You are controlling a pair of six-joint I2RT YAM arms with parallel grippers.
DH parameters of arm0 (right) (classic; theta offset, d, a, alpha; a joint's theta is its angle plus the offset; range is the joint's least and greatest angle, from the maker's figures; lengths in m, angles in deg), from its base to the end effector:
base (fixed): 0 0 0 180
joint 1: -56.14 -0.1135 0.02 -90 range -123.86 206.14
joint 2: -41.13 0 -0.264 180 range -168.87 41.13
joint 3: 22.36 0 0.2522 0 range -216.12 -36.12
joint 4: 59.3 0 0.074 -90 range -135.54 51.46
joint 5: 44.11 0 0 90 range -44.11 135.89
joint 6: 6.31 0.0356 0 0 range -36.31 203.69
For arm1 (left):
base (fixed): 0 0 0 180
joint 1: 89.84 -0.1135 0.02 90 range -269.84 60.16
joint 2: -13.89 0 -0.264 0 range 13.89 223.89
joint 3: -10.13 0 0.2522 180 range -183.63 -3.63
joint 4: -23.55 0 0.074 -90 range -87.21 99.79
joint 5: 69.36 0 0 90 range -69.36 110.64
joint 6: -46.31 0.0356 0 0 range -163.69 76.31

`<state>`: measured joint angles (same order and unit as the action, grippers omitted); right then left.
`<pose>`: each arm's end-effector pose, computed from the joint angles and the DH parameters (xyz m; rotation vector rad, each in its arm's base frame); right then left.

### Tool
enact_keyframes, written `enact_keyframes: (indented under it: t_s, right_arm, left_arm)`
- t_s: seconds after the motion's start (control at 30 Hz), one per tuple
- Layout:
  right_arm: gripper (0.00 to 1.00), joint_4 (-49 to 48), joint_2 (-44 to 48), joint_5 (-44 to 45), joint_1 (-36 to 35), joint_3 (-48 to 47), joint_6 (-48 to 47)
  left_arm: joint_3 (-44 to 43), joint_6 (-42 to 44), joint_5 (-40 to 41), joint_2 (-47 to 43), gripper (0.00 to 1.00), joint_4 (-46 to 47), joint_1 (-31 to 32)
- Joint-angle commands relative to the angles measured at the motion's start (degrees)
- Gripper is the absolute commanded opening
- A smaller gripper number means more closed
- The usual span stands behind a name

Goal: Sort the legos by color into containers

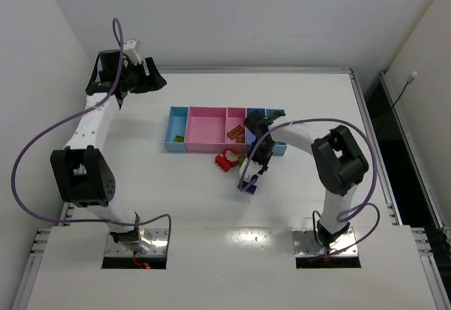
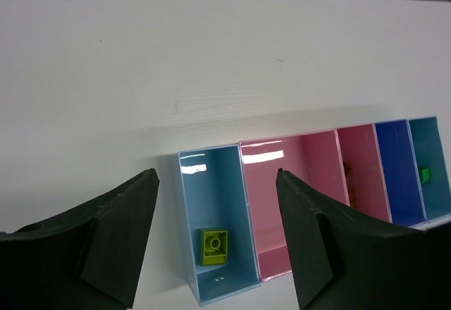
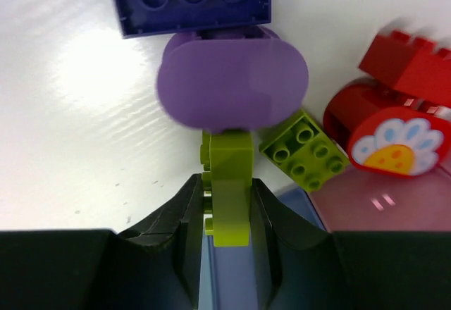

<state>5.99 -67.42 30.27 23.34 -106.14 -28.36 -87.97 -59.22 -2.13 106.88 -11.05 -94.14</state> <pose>0.2746 0.1884 0.1498 -2.8144 0.8917 0.3129 0.3779 0.0146 0.3470 -0.1170 2.0816 -0.5331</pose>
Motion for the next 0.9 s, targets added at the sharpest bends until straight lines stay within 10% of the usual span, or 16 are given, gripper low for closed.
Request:
enact_keyframes:
  t_s: [0.0, 0.2, 0.37, 0.6, 0.87]
  right_arm:
    - [0.00, 1.99, 9.04, -2.92, -0.95, 2.07, -12.32]
    - [0.00, 3.95, 20.72, -9.50, -2.71, 0.76, -0.05]
    - [0.00, -6.15, 19.53, -16.29, -5.69, -11.26, 38.76]
    - [0.00, -17.60, -2.95, -11.37, -7.46, -41.61, 105.62]
    - [0.00, -26.72, -21.87, -3.37, -8.60, -60.15, 136.55]
  left_arm:
    - [1.72, 0.41, -1.14, -1.66, 0.74, 3.16, -0.80]
    - [6.46, -0.12, 0.52, -4.92, 0.74, 4.93, -0.28]
    - [12.51, -2.56, 7.89, -13.86, 0.77, 9.85, -2.99]
    - [13.15, -4.60, 14.14, -18.28, 0.93, 9.07, -10.72]
    - [10.51, -5.48, 13.72, -18.28, 1.00, 2.83, -20.84]
